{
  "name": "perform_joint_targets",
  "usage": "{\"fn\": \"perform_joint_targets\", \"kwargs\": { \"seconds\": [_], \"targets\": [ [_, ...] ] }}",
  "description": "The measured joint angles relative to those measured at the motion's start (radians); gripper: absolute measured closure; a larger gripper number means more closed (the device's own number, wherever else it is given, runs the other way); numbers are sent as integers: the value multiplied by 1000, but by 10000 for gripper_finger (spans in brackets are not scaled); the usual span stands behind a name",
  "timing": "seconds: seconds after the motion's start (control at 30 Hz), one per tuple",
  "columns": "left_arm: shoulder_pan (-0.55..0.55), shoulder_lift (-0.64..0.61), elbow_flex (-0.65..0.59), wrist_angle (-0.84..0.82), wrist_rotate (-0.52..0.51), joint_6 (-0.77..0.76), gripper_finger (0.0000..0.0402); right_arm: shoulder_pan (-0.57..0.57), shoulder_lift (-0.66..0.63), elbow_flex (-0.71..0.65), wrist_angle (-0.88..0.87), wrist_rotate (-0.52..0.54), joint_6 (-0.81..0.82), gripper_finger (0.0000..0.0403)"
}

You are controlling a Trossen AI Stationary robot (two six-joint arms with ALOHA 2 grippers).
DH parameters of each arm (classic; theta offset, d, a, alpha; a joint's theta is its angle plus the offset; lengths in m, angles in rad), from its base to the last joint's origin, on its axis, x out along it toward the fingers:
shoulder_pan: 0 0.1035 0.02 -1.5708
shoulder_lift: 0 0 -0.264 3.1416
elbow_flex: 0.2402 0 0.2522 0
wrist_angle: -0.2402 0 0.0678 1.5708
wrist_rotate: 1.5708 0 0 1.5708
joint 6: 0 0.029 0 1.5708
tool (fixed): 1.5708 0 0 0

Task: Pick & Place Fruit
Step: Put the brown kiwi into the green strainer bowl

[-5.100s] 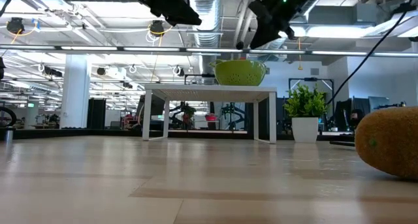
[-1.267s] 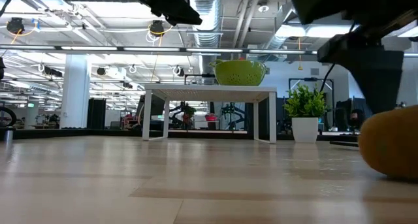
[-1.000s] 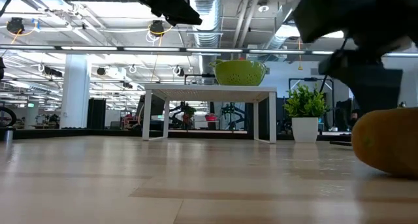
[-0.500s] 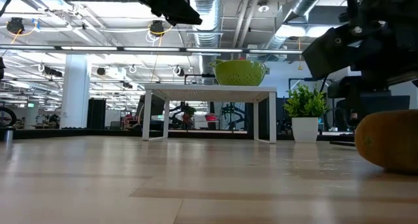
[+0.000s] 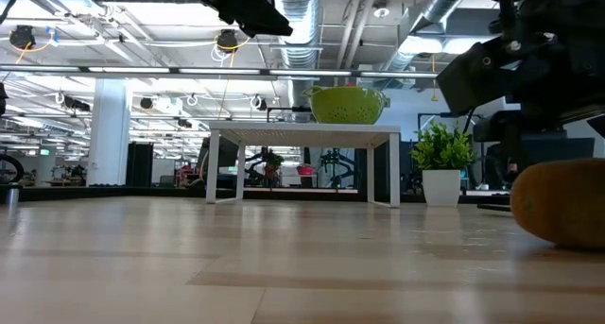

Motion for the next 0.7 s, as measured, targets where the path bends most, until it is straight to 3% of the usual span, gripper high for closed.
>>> {"fn": "perform_joint_targets", "kwargs": {
  "seconds": [0.17, 0.5, 0.7],
  "targets": [
    [0, 0, 0, 0, 0, 0, 266, 0, 0, 0, 3, 0, 0, 181],
    [0, 0, 0, 0, 0, 0, 266, -22, -11, -5, 30, 16, 3, 181],
    [0, 0, 0, 0, 0, 0, 266, -72, -89, -3, 47, 71, -19, 184]
  ]
}}
